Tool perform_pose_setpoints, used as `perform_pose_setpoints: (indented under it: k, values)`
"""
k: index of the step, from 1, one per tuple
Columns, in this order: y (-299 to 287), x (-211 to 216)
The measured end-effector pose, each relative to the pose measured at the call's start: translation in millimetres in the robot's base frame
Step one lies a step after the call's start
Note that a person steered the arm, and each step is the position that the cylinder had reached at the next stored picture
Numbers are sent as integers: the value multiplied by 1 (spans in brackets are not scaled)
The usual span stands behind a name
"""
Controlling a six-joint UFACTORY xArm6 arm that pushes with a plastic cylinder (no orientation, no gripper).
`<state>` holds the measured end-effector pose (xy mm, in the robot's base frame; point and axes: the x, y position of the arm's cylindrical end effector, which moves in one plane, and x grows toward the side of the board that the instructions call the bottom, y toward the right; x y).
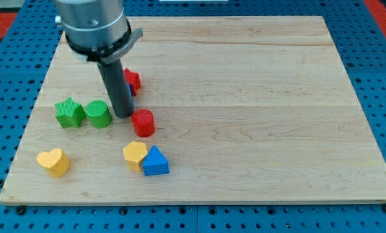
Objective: Move the blue triangle right to the yellow hexagon
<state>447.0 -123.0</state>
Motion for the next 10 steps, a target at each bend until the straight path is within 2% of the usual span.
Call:
perform_pose_setpoints:
  k: [1,2,3,4,6,7,9,10]
  values:
    - [62,-25]
    - [121,-1]
    - [173,59]
    - [125,119]
    - [92,128]
    - [62,117]
    - [45,141]
    - [29,104]
